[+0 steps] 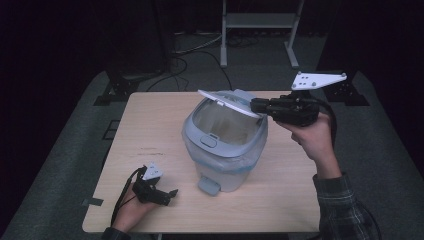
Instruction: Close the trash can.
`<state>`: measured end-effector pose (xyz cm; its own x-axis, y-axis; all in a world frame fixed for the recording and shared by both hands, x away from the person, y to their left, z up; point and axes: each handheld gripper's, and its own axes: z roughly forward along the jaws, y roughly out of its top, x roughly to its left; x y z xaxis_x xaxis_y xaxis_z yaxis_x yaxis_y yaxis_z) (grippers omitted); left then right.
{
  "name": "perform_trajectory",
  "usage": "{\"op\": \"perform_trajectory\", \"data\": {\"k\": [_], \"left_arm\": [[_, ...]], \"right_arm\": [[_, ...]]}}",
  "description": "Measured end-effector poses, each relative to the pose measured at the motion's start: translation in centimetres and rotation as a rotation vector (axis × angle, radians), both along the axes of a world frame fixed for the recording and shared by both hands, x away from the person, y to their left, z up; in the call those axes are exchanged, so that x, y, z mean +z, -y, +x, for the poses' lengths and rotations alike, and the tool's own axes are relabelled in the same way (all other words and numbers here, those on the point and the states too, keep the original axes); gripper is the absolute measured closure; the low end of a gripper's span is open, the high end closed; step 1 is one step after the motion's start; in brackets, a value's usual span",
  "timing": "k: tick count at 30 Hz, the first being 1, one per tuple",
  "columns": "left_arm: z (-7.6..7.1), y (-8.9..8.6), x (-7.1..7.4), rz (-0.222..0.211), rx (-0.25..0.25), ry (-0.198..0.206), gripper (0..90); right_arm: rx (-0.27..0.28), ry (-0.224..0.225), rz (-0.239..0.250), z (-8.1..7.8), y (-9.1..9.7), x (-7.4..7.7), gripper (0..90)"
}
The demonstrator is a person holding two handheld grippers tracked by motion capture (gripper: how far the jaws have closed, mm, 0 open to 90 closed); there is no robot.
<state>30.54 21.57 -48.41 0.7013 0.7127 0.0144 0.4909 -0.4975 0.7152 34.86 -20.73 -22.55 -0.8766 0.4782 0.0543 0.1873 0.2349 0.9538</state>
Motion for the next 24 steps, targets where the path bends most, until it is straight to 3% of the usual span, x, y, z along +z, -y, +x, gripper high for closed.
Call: {"op": "perform_trajectory", "data": {"k": [12, 24], "left_arm": [[0.0, 0.0, 0.0, 0.0, 0.0, 0.0, 0.0], [0.0, 0.0, 0.0, 0.0, 0.0, 0.0, 0.0]], "right_arm": [[0.029, -0.026, -0.01, 0.2, -0.8, -1.3, 81.0], [0.042, -0.039, -0.051, 0.1, -1.7, -2.6, 79.7]]}}
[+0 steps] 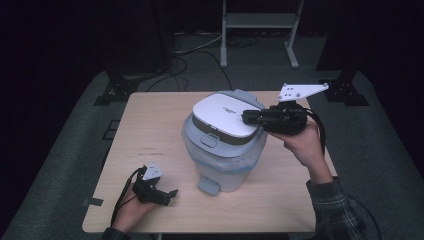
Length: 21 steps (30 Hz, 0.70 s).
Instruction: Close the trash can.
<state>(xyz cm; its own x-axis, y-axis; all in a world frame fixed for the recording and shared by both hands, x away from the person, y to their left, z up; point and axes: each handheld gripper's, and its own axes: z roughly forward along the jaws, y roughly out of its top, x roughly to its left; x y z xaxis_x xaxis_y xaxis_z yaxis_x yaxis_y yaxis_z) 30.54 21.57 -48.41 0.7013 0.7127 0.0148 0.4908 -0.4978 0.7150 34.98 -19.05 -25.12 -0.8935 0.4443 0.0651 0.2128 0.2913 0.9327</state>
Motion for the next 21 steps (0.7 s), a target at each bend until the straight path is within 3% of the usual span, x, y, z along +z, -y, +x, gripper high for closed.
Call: {"op": "perform_trajectory", "data": {"k": [4, 12, 21], "left_arm": [[0.0, 0.0, 0.0, 0.0, 0.0, 0.0, 0.0], [0.0, 0.0, 0.0, 0.0, 0.001, 0.0, 0.0], [0.0, 0.0, 0.0, 0.0, 0.001, 0.0, 0.0]], "right_arm": [[0.001, 0.007, -0.039, 0.0, -0.5, -0.5, 78.4], [-0.009, 0.025, -0.069, -0.2, -0.9, -0.8, 78.5], [-0.035, 0.025, -0.075, -0.7, -1.2, -0.9, 89.9]]}}
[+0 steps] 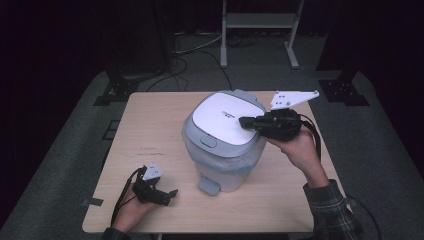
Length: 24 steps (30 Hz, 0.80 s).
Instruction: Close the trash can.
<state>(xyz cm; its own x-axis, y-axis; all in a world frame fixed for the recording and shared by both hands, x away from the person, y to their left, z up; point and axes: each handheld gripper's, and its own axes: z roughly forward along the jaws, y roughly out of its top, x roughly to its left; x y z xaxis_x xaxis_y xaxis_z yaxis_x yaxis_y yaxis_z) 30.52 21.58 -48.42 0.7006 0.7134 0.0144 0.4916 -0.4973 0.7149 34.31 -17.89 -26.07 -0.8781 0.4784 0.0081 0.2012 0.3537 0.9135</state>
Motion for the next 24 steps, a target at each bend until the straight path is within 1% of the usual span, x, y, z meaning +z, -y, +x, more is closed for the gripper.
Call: {"op": "perform_trajectory", "data": {"k": [7, 9, 11, 13, 16, 18, 19, 24], "left_arm": [[0.0, 0.0, 0.0, 0.0, 0.0, 0.0, 0.0], [0.0, 0.0, 0.0, 0.0, 0.0, 0.0, 0.0], [0.0, 0.0, 0.0, 0.0, 0.0, 0.0, 0.0], [0.0, 0.0, 0.0, 0.0, 0.0, 0.0, 0.0], [0.0, 0.0, 0.0, 0.0, 0.0, 0.0, 0.0], [0.0, 0.0, 0.0, 0.0, 0.0, 0.0, 0.0], [0.0, 0.0, 0.0, 0.0, 0.0, 0.0, 0.0], [0.0, 0.0, 0.0, -0.001, 0.001, 0.0, 0.0]], "right_arm": [[-0.017, 0.002, -0.018, -0.1, -0.5, 0.2, 90.0], [-0.011, 0.002, -0.028, -0.2, -0.8, 0.3, 90.0], [0.007, -0.003, -0.029, -0.3, -1.3, 0.3, 90.0], [0.01, 0.006, -0.038, -0.5, -2.0, 0.4, 90.0], [0.013, 0.008, -0.038, -0.6, -2.1, 0.4, 90.0], [0.027, -0.001, -0.024, -0.6, -2.3, 0.3, 90.0], [0.033, -0.004, -0.033, -0.6, -2.5, 0.1, 90.0], [0.034, 0.008, -0.034, -0.8, -2.6, 0.2, 90.0]]}}
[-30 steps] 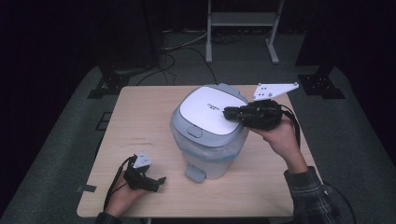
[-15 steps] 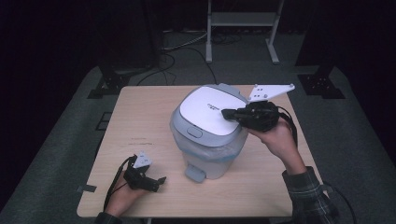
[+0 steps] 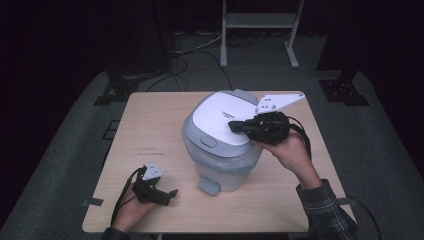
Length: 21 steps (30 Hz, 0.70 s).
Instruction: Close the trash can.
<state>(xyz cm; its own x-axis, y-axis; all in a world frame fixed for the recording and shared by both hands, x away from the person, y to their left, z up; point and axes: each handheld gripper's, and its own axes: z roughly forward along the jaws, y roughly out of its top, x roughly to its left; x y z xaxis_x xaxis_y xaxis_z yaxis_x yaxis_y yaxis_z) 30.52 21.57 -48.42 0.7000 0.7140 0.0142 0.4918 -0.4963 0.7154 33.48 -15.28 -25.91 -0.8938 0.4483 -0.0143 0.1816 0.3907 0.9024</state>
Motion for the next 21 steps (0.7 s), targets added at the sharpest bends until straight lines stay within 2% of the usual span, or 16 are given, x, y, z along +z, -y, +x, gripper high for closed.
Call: {"op": "perform_trajectory", "data": {"k": [3, 5, 10, 21], "left_arm": [[0.0, 0.0, 0.0, 0.0, 0.0, 0.0, 0.0], [0.0, 0.0, 0.0, 0.0, 0.001, 0.0, 0.0], [0.0, 0.0, 0.0, 0.001, 0.0, 0.0, 0.0], [0.0, 0.0, 0.0, 0.0, 0.0, 0.0, 0.0]], "right_arm": [[-0.012, 0.011, -0.007, -0.1, 0.2, 0.1, 76.7], [-0.004, 0.0, 0.007, 0.0, 0.5, 0.1, 74.3], [-0.033, 0.019, 0.02, -0.3, 1.6, 0.6, 67.8], [-0.122, 0.052, 0.035, -0.9, 5.0, 1.2, 55.8]]}}
